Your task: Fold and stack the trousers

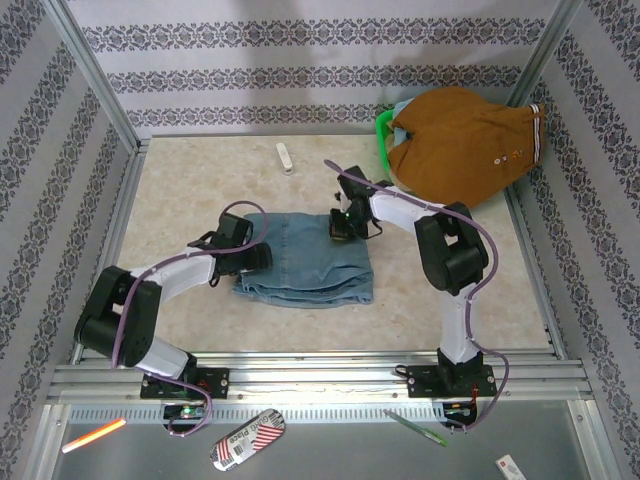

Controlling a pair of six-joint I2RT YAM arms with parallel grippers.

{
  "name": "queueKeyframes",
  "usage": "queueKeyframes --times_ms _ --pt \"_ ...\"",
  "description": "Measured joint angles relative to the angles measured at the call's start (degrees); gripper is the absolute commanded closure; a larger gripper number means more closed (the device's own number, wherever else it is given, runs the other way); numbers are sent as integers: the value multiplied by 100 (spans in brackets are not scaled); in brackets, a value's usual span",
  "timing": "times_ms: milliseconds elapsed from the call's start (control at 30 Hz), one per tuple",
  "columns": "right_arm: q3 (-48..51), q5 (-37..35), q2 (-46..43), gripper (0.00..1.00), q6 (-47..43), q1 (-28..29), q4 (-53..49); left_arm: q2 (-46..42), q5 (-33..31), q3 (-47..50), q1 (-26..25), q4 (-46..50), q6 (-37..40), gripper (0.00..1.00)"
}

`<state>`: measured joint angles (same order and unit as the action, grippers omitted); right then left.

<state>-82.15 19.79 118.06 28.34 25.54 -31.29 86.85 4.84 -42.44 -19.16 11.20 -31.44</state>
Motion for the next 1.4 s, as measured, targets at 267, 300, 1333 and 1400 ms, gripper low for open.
queueKeyframes --times_ms 267,300,1333,1400 --pt "2173 48 -1493 100 107 -96 772 1482 317 -1567 63 26 236 24" --pt "2450 55 -1687 100 166 -59 916 1676 393 -1814 63 42 269 25" --pt "3751 -184 -3838 100 1211 597 723 -2100 -234 -138 -2874 1040 -588 43" --pt "3724 -164 -3565 100 1137 610 769 -2096 -382 245 -3359 1021 -966 43"
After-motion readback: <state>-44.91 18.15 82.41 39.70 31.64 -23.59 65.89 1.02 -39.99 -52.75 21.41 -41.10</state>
